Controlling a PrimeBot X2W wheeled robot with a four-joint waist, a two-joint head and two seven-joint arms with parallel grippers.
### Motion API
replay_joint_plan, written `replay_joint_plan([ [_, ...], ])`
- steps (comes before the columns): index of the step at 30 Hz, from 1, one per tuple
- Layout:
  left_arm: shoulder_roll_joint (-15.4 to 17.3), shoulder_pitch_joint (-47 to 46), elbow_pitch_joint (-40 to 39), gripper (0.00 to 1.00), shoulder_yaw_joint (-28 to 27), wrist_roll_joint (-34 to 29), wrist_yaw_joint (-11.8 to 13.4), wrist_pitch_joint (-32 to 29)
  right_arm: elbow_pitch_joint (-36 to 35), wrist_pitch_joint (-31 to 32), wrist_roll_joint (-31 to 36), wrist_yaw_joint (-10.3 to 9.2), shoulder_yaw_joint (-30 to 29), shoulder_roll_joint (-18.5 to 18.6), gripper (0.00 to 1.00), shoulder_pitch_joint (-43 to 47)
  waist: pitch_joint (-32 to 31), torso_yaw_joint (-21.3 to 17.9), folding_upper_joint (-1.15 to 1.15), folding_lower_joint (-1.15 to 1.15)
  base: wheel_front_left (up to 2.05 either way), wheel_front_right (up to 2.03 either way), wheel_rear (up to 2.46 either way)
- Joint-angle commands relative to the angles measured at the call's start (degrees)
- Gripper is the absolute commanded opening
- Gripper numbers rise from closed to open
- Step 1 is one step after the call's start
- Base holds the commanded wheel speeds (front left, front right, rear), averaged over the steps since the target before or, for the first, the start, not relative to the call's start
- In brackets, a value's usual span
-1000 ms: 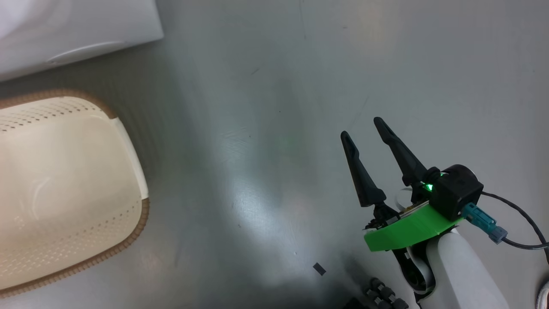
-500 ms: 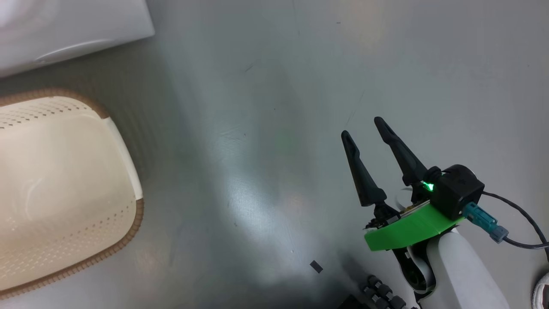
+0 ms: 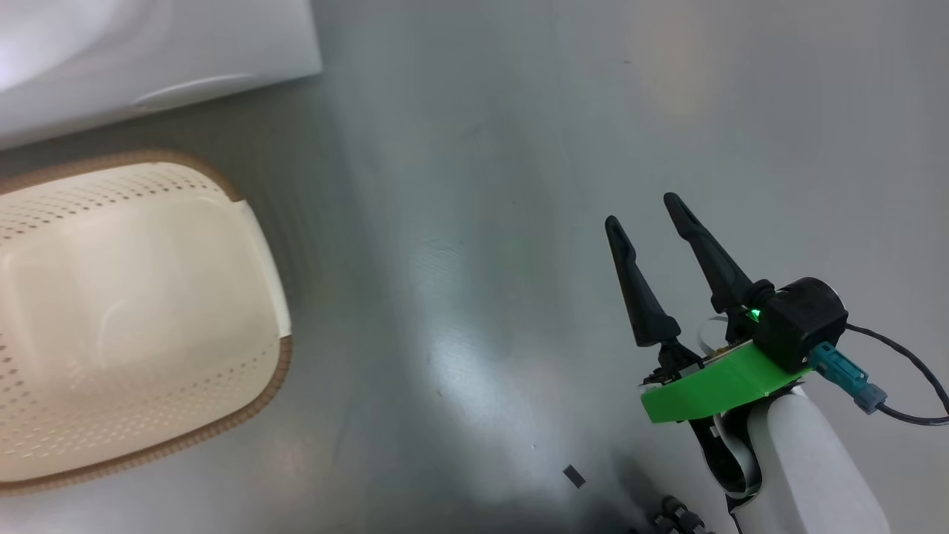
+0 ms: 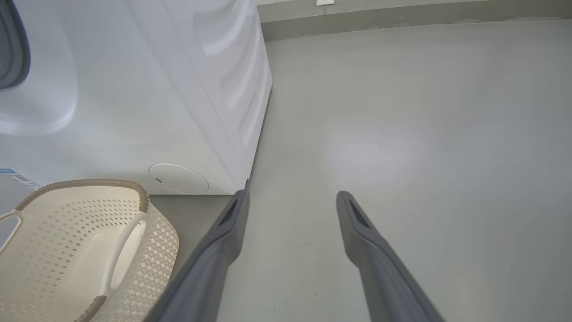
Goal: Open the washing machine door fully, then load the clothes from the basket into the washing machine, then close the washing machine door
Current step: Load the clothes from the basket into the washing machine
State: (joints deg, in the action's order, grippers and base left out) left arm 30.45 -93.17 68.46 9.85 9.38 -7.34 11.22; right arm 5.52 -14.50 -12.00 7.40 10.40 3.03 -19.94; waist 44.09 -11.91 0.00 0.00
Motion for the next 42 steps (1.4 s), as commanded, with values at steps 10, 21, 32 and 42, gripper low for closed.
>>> replay_joint_plan([
  [10,-3.4,13.2,-3.3,1.00,5.4,7.6,-0.1,2.5,-0.1,-0.5,4.2,0.09,-0.9,-0.1,1.00,3.2,-7.0,7.2,0.00,0.00,0.00,0.00,0.00],
  [21,-4.1,31.0,-14.7,1.00,12.0,18.0,-0.1,3.3,-1.3,1.9,5.3,0.09,-2.6,0.9,1.00,6.7,-14.8,12.6,0.00,0.00,0.00,0.00,0.00],
  [32,-5.2,50.2,-28.9,1.00,9.9,20.9,2.7,3.7,-3.4,4.2,5.0,0.09,-3.9,1.9,1.00,10.4,-22.6,16.3,0.00,0.00,0.00,0.00,0.00],
  [42,-6.8,70.4,-48.5,1.00,4.5,20.5,8.5,3.8,-3.6,4.5,4.1,0.09,-3.9,1.8,1.00,13.9,-30.4,16.7,0.00,0.00,0.00,0.00,0.00],
])
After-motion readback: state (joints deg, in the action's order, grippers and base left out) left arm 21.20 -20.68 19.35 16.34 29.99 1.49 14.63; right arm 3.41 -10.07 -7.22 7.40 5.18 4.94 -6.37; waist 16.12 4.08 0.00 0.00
